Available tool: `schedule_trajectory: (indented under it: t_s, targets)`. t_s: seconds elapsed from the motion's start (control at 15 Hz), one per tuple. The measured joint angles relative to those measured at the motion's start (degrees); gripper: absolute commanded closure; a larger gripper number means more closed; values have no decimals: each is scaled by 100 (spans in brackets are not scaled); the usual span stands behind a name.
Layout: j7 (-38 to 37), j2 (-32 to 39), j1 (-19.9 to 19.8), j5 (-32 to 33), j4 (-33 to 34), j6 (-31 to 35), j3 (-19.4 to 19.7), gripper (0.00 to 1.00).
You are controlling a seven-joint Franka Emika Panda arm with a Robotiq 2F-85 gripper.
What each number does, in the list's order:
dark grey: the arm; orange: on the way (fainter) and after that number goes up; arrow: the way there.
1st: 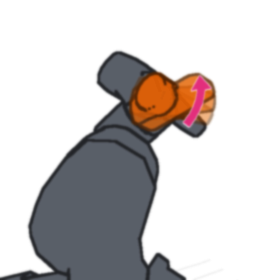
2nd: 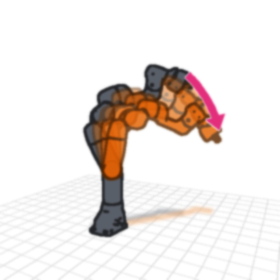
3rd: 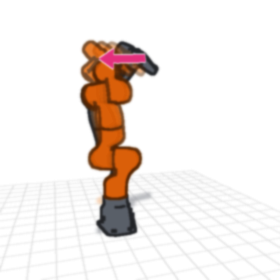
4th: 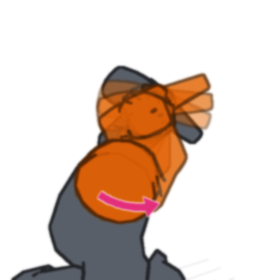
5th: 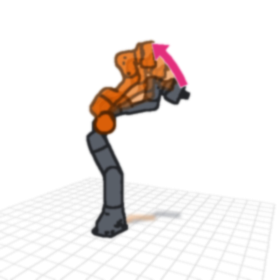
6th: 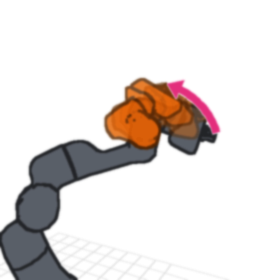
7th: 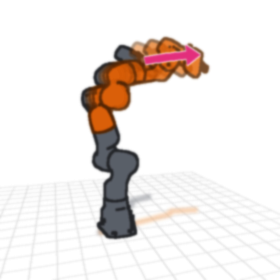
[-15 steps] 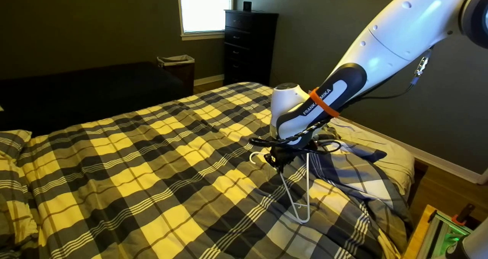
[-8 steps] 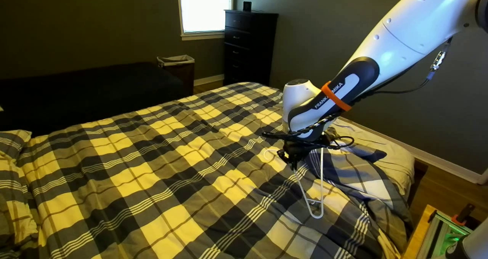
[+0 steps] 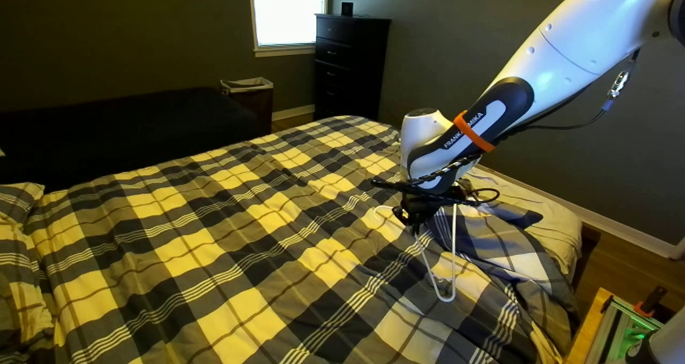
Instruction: Move the hanger to the right, then cover the hanger with the blanket
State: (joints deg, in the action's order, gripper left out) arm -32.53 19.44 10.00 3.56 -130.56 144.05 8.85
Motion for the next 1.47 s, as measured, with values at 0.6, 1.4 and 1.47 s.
schedule_trajectory:
  t_s: [0.6,1.4,1.47]
  targets:
    - [622,-328,-922,29,-288,0,404,98]
    - [2277,-734,-2028,722,-460,0,944,91]
    - [2362,-735,-2099,726,-451,0,975,91]
